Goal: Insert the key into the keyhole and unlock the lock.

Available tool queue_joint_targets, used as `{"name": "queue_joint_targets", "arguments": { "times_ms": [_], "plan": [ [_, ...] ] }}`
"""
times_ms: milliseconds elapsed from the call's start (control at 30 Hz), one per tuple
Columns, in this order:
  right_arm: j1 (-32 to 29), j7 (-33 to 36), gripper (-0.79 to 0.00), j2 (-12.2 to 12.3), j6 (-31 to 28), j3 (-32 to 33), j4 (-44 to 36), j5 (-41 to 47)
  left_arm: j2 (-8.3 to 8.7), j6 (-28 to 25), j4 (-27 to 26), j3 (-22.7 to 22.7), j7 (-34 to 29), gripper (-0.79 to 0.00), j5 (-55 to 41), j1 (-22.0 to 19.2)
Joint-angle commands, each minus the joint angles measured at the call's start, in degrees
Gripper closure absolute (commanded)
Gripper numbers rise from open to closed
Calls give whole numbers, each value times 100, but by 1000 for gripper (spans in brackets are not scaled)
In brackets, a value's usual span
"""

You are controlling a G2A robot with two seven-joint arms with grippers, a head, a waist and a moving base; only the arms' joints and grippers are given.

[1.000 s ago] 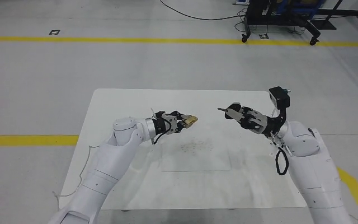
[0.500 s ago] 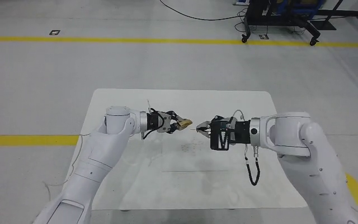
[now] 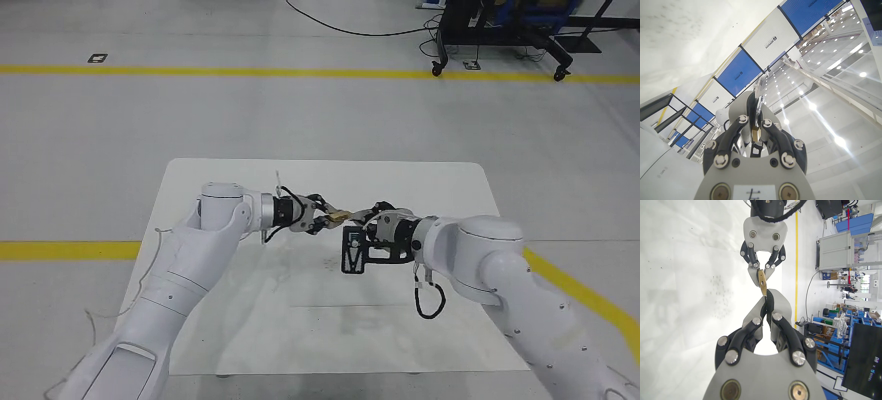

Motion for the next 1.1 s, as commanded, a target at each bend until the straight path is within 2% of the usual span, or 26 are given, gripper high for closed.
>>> {"name": "queue_joint_targets", "arguments": {
  "times_ms": [0,500,1067],
  "plan": [
    [29,-52,0,-7,46,-47,35,22,-10,-37,-14,1,192,0,-46,22],
    [202,311,0,-13,67,-264,214,-212,-56,-166,-202,50,824,0,-312,110],
    [271,542,0,-13,71,-412,164,-363,-37,-352,-250,70,925,0,-289,141]
  ]
}}
